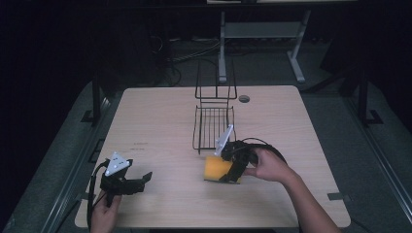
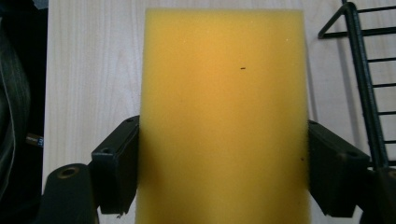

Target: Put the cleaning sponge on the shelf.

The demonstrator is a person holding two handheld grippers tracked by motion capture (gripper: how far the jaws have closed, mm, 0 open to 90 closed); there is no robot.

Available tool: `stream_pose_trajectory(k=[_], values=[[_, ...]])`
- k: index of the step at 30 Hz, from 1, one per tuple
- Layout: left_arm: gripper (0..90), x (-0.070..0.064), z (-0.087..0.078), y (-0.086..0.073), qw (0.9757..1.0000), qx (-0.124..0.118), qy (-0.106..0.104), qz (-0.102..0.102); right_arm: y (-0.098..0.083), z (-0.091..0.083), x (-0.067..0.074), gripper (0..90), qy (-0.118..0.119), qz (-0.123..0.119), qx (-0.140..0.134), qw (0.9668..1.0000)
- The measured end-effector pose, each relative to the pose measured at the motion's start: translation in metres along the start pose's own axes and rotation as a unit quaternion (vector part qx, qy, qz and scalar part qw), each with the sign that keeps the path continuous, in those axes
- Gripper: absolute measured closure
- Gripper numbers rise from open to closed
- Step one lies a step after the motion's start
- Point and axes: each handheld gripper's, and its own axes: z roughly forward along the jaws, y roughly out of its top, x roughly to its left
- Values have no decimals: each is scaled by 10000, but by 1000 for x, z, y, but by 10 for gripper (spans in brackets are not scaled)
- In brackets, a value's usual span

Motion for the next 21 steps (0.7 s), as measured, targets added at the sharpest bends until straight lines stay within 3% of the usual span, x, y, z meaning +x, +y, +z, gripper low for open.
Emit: stream_pose_trajectory(k=[21], values=[[143, -1, -3, 0, 10000, -30, 9, -7, 8, -5, -20, 223, 12, 6, -21, 10000]])
